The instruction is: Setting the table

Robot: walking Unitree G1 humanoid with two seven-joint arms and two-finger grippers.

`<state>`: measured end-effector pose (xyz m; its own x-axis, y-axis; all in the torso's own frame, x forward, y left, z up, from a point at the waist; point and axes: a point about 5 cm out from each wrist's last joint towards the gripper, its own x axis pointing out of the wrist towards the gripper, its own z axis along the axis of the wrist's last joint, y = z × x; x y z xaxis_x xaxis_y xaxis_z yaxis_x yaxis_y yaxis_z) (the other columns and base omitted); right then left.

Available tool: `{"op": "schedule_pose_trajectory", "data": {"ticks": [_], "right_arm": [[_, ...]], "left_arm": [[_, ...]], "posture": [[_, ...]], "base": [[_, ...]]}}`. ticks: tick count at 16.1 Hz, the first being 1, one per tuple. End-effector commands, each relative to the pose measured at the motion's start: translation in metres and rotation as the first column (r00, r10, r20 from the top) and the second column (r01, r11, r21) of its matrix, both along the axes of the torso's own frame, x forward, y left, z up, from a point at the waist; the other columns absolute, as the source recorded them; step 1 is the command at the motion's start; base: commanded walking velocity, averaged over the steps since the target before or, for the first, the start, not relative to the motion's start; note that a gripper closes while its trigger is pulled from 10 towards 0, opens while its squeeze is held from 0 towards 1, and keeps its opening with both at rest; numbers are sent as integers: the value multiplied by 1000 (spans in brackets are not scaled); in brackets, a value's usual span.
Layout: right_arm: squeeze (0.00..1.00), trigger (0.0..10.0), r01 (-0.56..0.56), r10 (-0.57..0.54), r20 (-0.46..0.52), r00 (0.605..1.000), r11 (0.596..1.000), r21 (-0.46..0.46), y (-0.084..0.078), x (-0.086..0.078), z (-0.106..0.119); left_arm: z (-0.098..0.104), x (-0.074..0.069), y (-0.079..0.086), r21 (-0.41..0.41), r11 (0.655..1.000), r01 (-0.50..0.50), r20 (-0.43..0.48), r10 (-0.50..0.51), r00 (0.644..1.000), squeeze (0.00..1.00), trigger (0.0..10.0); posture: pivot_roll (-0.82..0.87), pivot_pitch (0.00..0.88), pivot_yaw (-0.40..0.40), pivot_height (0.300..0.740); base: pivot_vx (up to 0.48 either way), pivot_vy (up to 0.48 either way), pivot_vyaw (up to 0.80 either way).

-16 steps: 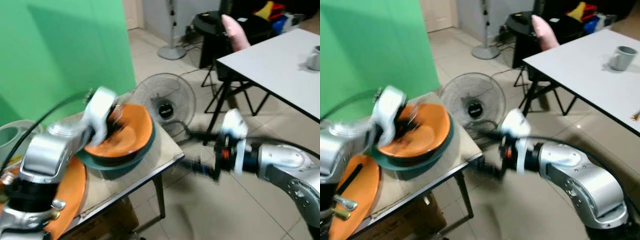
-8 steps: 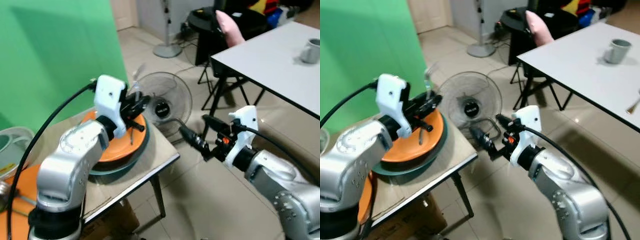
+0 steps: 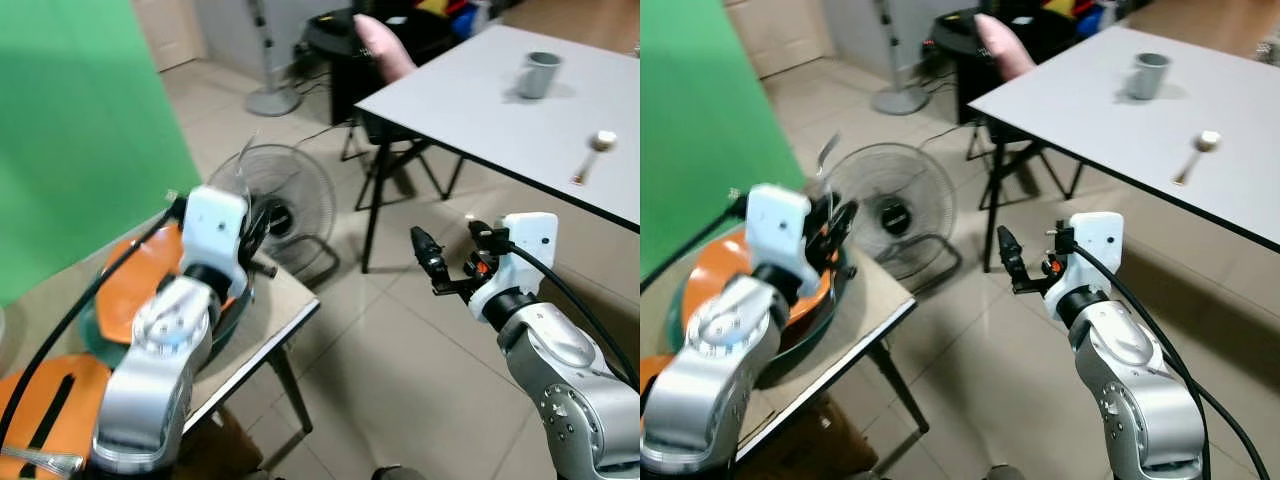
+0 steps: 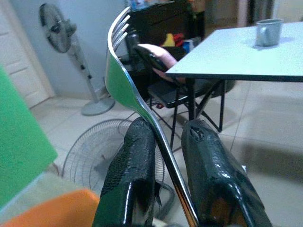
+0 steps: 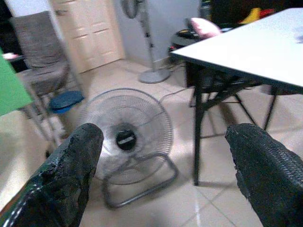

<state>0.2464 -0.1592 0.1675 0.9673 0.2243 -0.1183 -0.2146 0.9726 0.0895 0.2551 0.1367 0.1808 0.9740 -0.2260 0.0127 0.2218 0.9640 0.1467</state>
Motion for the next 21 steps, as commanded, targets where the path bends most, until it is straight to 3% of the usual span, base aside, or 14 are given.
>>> {"op": "schedule_pose_trajectory", "data": {"ticks": [1,6,11,19,21], "right_arm": [[0,10000,7,-7,-7,1000,1000,-8,0,-1,-1],[0,10000,19,-18,8,1000,999,-31,2,-1,-3],[0,10000,42,-42,-8,999,999,-35,1,-4,-6],[0,10000,79,-79,-4,997,997,-28,0,-5,-6],[0,10000,40,-40,8,999,999,-27,3,-4,-5]], "left_arm": [[9,-4,6,6,999,-42,59,42,997,0,10000],[3,-18,-1,24,999,-25,96,22,995,0,10000],[2,-22,-4,16,1000,-3,94,2,996,0,10000],[1,-19,0,1,1000,-7,88,7,996,0,10000],[1,-18,4,-3,999,-32,84,32,996,0,10000]], "posture": [[-118,0,92,740],[-113,0,76,740],[-110,18,81,740],[-111,16,98,740],[-108,14,97,740]], "base": [[0,0,-756],[0,0,-756],[231,0,-756],[378,0,-758],[396,0,-203]]}}
